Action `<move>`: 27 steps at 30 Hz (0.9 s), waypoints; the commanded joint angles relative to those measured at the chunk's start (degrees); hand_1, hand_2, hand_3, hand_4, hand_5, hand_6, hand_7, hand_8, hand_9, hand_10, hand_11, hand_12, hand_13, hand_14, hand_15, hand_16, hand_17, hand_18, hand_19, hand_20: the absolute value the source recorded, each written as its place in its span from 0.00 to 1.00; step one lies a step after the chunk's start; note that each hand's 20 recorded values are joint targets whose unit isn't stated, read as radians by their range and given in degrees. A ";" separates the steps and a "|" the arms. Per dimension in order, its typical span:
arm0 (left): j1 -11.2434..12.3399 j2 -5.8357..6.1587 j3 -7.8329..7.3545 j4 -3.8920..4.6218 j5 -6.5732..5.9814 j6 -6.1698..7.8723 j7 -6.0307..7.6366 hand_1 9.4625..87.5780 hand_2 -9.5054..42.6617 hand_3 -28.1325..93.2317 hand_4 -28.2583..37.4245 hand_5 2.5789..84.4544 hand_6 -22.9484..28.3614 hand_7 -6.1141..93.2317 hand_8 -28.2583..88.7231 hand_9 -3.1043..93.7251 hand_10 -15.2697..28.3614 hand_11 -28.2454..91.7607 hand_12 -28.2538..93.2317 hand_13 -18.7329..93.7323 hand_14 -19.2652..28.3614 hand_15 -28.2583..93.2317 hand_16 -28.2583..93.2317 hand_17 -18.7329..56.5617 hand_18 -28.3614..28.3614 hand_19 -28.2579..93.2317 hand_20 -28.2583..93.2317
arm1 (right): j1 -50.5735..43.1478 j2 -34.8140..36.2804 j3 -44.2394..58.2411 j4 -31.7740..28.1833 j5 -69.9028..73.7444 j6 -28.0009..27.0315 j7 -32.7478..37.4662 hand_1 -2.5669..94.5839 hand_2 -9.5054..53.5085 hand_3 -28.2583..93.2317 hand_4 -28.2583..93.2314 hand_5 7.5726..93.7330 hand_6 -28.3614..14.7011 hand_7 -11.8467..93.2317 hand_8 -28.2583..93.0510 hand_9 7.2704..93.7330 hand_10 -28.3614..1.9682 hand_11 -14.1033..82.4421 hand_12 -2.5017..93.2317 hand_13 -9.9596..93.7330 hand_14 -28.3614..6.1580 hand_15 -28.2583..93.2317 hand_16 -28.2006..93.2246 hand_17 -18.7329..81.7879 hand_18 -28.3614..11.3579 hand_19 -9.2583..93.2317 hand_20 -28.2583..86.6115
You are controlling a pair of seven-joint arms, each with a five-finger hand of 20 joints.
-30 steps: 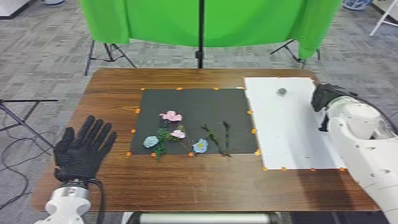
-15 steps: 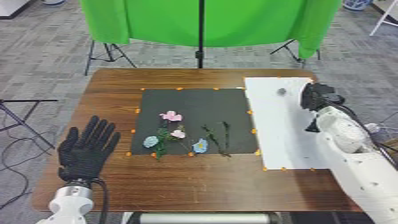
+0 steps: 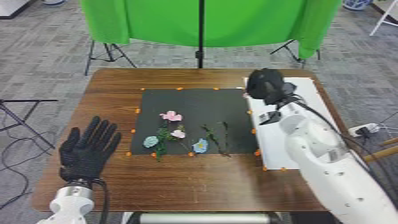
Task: Arrange flowers
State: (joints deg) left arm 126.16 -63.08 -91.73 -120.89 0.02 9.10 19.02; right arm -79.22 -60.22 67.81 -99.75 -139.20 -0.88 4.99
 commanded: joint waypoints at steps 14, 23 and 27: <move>-1.92 -0.55 1.13 1.19 0.34 -0.64 -1.76 0.25 0.38 0.88 0.00 0.52 0.65 0.17 0.17 0.42 0.71 0.40 0.32 0.40 0.74 0.50 0.18 0.14 0.74 0.50 0.32 | -4.61 -5.59 -6.60 -0.18 -9.40 -8.13 -4.13 0.64 0.00 0.81 0.00 0.84 0.73 0.38 0.21 0.92 0.65 0.20 0.38 0.78 0.69 0.45 0.56 0.46 0.24 0.80 0.53; -1.37 -0.54 0.84 0.85 -0.24 -0.08 -1.66 0.25 0.39 0.88 0.00 0.52 0.65 0.17 0.17 0.42 0.71 0.40 0.32 0.40 0.74 0.50 0.18 0.14 0.74 0.50 0.32 | -4.88 -5.15 -5.42 -1.33 -10.45 -12.14 -3.70 0.64 0.00 0.82 0.00 0.76 0.73 0.32 0.19 0.87 0.64 0.20 0.37 0.75 0.68 0.47 0.58 0.46 0.24 0.81 0.53; -1.33 -0.54 0.66 0.86 -0.09 0.01 -2.01 0.25 0.39 0.88 0.00 0.52 0.65 0.17 0.17 0.42 0.71 0.40 0.32 0.40 0.75 0.50 0.18 0.14 0.74 0.50 0.32 | -5.39 -4.25 -4.87 -3.12 -8.61 -13.43 -2.08 0.65 0.00 0.83 0.00 0.73 0.75 0.30 0.17 0.83 0.63 0.21 0.36 0.71 0.67 0.53 0.55 0.44 0.24 0.80 0.53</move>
State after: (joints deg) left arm 123.95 -63.17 -91.00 -120.05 0.09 9.06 17.71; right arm -84.07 -65.67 61.92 -100.44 -148.61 -12.14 1.16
